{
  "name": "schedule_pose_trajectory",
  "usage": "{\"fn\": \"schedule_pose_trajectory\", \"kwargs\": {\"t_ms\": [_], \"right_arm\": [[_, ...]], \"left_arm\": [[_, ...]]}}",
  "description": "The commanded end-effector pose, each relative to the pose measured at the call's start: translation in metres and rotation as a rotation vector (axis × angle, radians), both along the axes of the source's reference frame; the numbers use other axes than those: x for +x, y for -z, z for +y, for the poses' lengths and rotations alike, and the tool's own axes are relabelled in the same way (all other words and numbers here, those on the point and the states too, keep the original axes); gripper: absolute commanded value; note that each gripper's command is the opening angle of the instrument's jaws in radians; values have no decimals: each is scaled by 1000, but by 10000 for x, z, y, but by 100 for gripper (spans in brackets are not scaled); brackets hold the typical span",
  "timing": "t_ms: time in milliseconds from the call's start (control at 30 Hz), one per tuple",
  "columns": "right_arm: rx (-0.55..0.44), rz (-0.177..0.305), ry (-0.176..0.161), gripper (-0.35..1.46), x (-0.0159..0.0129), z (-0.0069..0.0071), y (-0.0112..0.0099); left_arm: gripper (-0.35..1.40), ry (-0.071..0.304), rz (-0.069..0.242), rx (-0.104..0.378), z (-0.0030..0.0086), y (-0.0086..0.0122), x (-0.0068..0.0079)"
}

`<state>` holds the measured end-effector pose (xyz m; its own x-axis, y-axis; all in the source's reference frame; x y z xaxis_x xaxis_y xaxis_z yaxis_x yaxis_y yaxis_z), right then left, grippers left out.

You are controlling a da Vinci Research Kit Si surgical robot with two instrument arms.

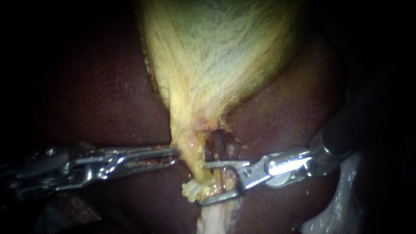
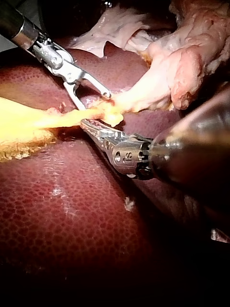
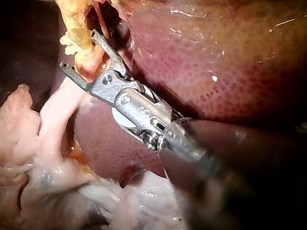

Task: Going back second clip left tube

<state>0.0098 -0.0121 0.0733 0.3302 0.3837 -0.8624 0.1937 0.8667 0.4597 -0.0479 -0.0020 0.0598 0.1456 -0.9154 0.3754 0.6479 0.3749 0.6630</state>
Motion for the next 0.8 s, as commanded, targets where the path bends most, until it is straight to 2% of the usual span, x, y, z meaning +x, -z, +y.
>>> {"fn": "schedule_pose_trajectory", "kwargs": {"t_ms": [33,133,367,500,533,700,800], "right_arm": [[-1,-10,-23,60,-8,5,5],[8,-28,-58,60,-28,19,18],[-40,-31,-80,60,-69,54,49],[-77,-30,-84,60,-83,65,68],[-84,-26,-80,60,-85,66,72],[-133,27,-12,60,-92,68,92],[-152,35,-4,60,-91,68,99]], "left_arm": [[-21,0,0,0,0,0,0],[-21,0,0,0,0,0,0],[-21,0,0,0,0,0,0],[-21,0,0,0,0,1,0],[-21,0,0,0,0,1,0],[-21,0,0,0,0,0,0],[-21,0,0,0,0,0,-1]]}}
